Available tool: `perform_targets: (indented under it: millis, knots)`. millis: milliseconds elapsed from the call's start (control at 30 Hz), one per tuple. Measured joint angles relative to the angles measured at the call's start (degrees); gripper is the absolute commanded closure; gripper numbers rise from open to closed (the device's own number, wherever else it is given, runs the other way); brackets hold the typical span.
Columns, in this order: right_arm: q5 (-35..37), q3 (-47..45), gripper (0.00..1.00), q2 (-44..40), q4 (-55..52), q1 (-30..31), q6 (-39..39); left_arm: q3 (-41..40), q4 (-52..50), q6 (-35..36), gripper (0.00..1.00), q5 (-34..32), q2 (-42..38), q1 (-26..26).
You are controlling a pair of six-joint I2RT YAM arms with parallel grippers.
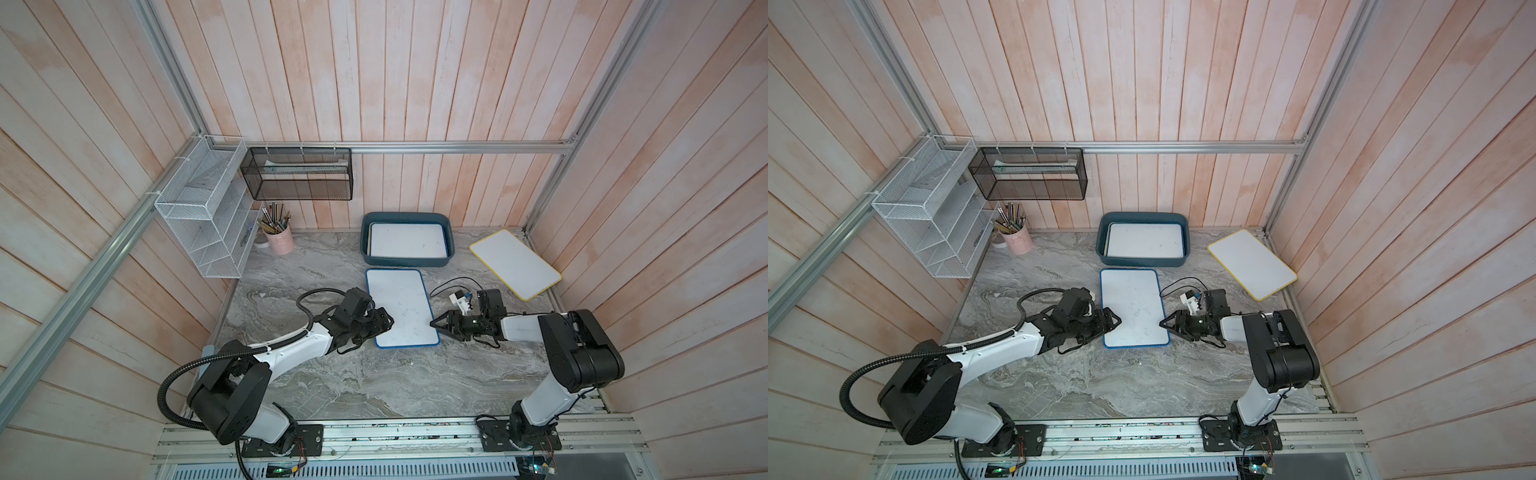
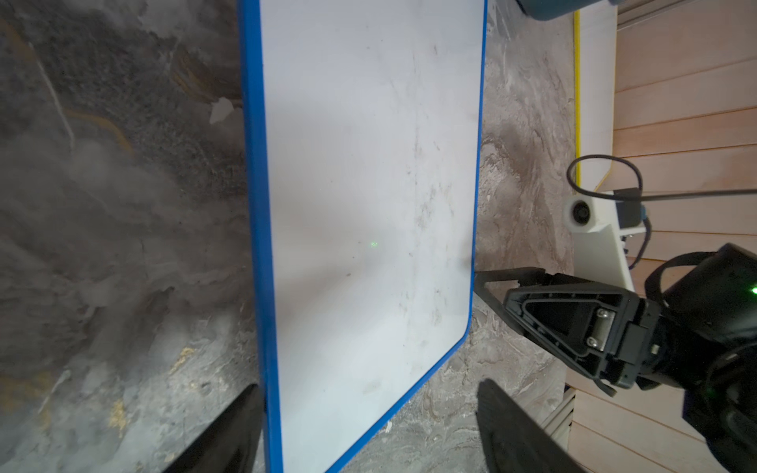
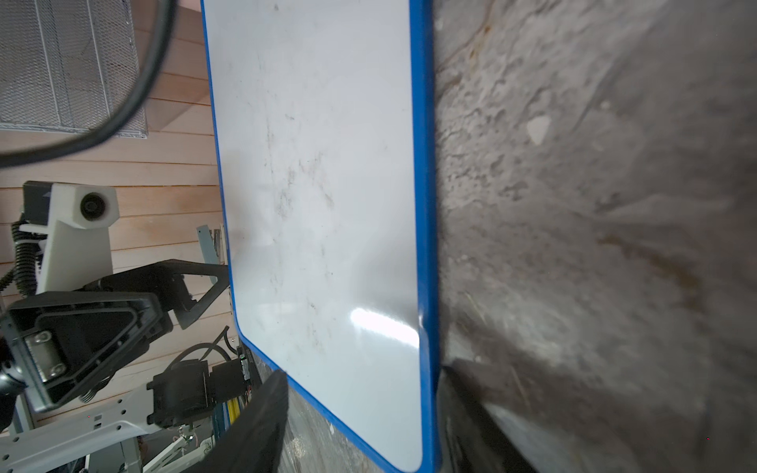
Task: Put the whiteboard into the storage box
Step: Pick up the whiteboard at the center of the board.
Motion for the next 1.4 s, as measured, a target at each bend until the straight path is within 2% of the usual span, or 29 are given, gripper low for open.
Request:
perform_targets:
  millis: [833,933,1067,1400]
  knots:
    - [-3.89,-2.54,0.41,2.95,10.64,-0.85,5.16,0.02,8.74,-1.64,0.17,-2.91,-1.53,1.01]
    - [-7.80,-2.99,0.41,4.66,11.63,1.44,6.03,0.07,15.34,-3.65,0.17,4.59,-1.42,-0.94]
    - [-11.52,-5.20,0.42,5.33,14.29,3.17,8.70,0.15,20.98,-4.68,0.17,10.75,-1.46,-3.08]
    - [-12.92,-6.71,0.46,5.51,15.82,0.52,10.21,-0.70,21.92,-4.92,0.17,12.41,-3.52,-0.83]
